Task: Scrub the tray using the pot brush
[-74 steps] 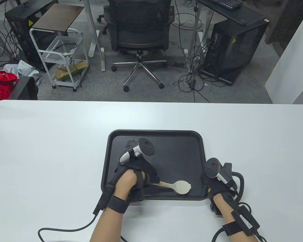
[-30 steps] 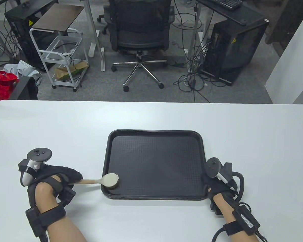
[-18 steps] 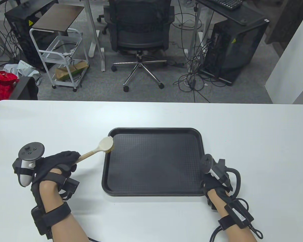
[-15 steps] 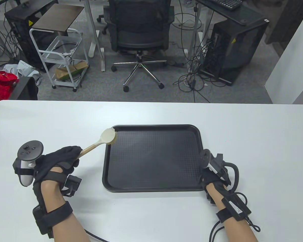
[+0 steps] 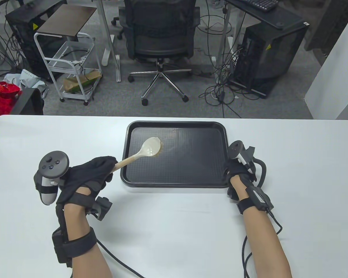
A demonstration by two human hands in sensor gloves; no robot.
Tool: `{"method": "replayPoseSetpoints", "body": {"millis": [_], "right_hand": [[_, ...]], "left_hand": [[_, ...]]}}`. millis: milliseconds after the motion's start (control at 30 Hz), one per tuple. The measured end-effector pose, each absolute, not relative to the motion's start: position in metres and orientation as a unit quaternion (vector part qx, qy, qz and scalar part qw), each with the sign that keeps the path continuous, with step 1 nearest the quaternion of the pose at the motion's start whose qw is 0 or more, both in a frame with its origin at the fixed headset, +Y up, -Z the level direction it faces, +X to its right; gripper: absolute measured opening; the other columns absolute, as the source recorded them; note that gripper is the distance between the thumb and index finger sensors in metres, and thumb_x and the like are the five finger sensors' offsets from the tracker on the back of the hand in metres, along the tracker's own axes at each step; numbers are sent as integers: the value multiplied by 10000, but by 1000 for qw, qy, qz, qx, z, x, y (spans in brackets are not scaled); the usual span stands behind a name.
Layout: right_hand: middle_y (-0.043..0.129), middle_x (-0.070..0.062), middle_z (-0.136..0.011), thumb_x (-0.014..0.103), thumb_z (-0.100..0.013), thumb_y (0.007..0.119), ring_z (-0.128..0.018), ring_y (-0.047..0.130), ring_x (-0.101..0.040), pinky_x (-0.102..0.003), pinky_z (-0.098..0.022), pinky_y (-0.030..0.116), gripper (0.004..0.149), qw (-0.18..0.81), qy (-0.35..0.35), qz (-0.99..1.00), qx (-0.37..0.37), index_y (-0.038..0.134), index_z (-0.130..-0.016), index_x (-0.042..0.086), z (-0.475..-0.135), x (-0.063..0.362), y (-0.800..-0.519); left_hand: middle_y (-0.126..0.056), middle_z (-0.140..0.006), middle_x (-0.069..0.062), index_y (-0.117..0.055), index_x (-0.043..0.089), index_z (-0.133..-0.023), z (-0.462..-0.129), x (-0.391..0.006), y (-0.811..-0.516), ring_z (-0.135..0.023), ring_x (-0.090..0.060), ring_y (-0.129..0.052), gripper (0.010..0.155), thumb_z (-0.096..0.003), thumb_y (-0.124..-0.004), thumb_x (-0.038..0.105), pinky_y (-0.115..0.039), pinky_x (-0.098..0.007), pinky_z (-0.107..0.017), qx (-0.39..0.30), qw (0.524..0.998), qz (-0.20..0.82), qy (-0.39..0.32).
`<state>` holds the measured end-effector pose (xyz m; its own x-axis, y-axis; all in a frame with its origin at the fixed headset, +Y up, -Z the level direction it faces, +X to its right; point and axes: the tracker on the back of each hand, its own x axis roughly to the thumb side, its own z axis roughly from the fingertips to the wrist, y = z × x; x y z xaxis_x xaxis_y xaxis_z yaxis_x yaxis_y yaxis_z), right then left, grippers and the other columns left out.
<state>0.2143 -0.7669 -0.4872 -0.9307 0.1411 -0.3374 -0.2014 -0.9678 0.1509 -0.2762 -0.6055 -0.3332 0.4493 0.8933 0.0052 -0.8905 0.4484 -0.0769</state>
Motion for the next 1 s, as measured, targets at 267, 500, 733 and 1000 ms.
{"method": "replayPoseSetpoints", "body": {"millis": [267,500,733,1000], "right_hand": [[1009,-79,-341,412,-463,791,-148,936,-293,-491,-298,821,547,120,90,973,-177,673,-954,200,-494,221,-769],[1002,-104,-438,495,-461,735,-217,951,-318,-518,-332,804,638,162,61,967,-188,647,-968,117,-476,231,-758],[990,-121,-519,493,-458,729,-297,961,-347,-545,-378,791,647,236,-104,962,-90,640,-969,106,-435,229,-705],[789,-163,-871,546,-456,706,-654,856,-431,-607,-525,699,674,219,-145,964,32,594,-1008,175,-369,206,-685]], "left_hand": [[-986,-592,-57,-867,168,-822,-339,-232,-620,-229,-230,-965,518,-413,-828,484,-801,-506,-471,-20,901,431,-33],[-950,-664,-47,-825,169,-856,-317,-201,-679,-319,-250,-964,545,-405,-816,473,-770,-531,-517,-27,910,390,-139],[-932,-722,-5,-817,218,-871,-303,-167,-705,-445,-289,-946,537,-391,-834,458,-705,-555,-592,-9,935,303,-186],[-1013,-684,24,-897,225,-814,-295,-131,-731,-531,-296,-987,508,-367,-888,466,-702,-571,-614,-1,963,148,-225]]}}
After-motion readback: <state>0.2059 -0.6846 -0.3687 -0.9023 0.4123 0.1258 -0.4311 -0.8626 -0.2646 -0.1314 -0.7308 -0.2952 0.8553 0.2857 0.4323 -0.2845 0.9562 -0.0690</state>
